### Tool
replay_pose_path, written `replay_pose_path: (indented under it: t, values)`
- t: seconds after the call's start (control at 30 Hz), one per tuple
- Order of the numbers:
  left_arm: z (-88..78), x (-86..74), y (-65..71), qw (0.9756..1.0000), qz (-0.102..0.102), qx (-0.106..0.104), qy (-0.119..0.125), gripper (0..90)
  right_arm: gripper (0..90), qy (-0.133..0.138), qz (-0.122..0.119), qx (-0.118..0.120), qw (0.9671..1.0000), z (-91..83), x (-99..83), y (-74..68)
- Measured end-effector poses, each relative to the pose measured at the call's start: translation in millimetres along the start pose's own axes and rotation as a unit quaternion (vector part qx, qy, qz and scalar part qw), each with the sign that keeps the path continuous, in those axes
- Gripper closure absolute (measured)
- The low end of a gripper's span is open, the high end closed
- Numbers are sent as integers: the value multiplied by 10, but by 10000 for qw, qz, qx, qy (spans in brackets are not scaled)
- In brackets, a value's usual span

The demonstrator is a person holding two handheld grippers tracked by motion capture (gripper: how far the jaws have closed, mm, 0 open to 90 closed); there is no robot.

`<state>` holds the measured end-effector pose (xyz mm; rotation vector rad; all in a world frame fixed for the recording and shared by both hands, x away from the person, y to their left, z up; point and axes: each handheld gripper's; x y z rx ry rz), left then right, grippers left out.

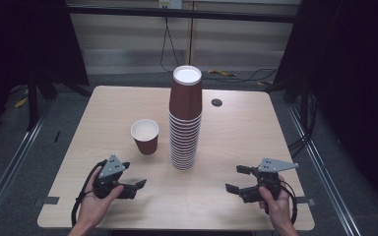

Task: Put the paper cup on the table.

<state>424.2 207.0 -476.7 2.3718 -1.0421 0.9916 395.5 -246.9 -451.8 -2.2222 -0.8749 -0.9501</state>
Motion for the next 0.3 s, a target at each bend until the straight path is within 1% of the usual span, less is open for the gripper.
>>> replay_pose_path:
  t: [0.07, 0.13, 0.23, 0.3]
  values:
    - [-5, -20, 1, 10000, -39, -50, 71, 161, 136, 39, 19, -34, 10000, -5, -9, 4]
    - [-4, -47, 6, 9998, -123, -111, 133, 158, 136, 73, 36, -63, 9999, -8, -21, 12]
    - [21, -63, 34, 9999, -79, -80, 75, 159, 136, 19, 38, -73, 10000, -3, -45, 18]
    - [33, -52, 28, 9997, -130, -163, 85, 160, 136, 33, 69, -71, 9999, -4, -51, 26]
Point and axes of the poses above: each handheld gripper's, and its own axes: z roughly forward along the jaws, x roughly out of its top, y roughly to its right, and after that the axes turned 9 degrees about -y, right-handed
